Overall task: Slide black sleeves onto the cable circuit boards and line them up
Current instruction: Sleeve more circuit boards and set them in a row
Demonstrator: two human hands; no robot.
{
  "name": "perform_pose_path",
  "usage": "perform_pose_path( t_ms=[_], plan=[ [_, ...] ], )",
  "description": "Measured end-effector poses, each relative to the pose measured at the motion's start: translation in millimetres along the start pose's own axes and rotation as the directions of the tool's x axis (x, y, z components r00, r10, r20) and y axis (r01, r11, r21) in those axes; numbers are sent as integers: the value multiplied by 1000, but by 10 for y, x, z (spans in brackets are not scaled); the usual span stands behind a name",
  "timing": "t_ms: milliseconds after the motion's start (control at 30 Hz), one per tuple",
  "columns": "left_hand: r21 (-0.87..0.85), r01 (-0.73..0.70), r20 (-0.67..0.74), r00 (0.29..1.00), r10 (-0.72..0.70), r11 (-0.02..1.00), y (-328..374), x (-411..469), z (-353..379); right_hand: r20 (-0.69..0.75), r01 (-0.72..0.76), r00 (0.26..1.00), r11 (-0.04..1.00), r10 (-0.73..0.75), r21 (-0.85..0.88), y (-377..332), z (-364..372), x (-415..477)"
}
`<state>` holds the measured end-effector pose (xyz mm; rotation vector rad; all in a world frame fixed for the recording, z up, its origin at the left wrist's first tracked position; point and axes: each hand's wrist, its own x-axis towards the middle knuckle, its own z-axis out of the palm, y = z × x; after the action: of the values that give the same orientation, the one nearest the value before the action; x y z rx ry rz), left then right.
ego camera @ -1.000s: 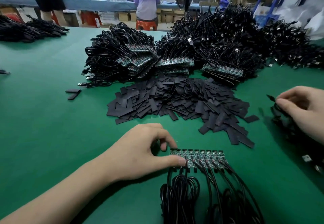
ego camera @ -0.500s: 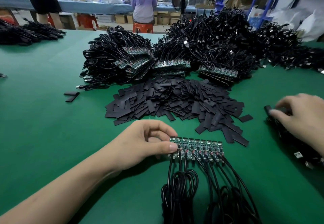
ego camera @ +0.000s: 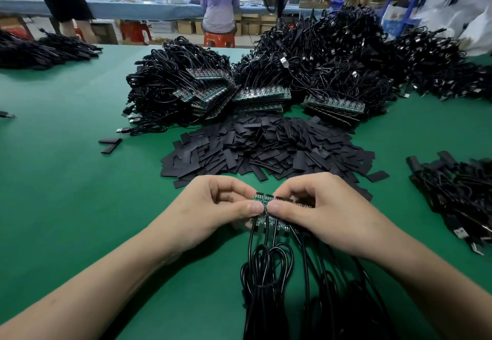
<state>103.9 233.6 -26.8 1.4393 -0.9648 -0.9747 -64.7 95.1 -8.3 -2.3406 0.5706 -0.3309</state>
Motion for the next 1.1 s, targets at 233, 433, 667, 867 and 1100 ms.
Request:
perform_pose_path(
  t_ms=[233,433,667,867,1100],
  plan=[
    [169,-24,-22,999,28,985,-19,22,39,-12,3,1000,984,-5,-181,-9,97,27],
    [96,-44,-22,999,47,994,-1,20,8,-3,43,999,995,-43,-93,-18,65,29],
    [16,-22,64,998,21,1000,-18,22,-15,80,85,993,996,-87,21,-12,2,23],
    [-52,-12,75,997,16,999,4,28,-18,112,49,992,992,-62,117,-17,-9,23],
    [-161,-108,6,994,111,981,34,43,-140,42,29,999,997,-32,68,-3,67,-8]
  ],
)
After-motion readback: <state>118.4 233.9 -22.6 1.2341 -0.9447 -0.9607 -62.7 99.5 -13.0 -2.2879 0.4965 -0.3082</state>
